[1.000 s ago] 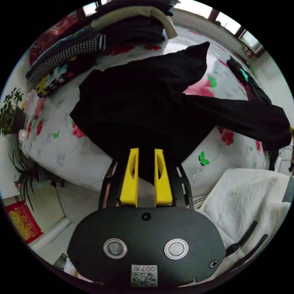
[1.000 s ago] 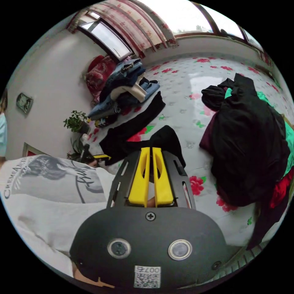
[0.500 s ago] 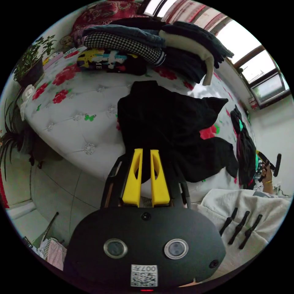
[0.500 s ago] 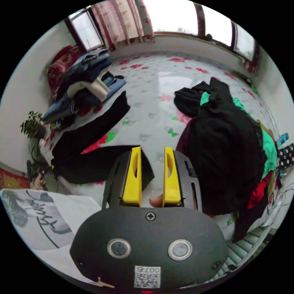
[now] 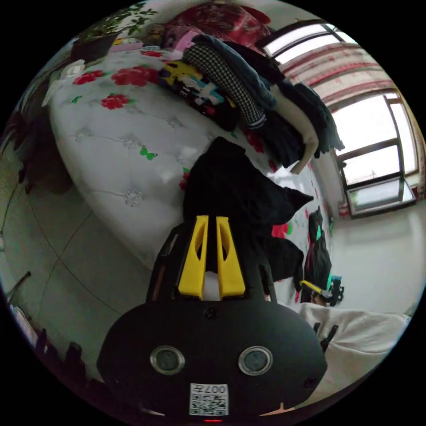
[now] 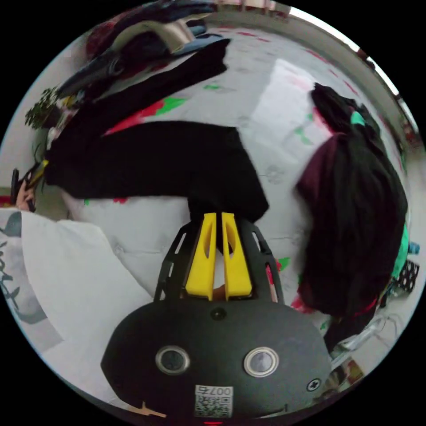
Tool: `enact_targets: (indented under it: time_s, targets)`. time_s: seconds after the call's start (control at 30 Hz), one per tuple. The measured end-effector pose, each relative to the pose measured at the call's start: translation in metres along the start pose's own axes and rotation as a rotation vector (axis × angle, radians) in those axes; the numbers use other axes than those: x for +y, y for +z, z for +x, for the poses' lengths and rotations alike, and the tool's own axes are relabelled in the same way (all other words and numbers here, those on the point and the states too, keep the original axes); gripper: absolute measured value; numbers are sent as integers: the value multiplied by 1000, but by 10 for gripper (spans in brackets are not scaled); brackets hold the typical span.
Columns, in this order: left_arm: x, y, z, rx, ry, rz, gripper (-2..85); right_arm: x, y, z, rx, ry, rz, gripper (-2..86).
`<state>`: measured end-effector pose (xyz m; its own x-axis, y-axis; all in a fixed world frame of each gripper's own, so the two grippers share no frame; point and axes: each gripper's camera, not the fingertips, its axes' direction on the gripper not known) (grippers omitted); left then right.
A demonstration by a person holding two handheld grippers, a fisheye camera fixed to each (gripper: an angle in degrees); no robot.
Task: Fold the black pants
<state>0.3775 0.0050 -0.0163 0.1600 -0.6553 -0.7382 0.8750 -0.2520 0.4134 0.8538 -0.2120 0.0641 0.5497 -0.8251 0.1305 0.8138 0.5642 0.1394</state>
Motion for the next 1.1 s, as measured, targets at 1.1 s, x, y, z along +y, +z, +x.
enact_targets:
  time_s: [1.1]
  targets:
    - [-137, 201, 158, -527, 250, -166, -8, -300, 151, -173, -209, -742, 34, 49]
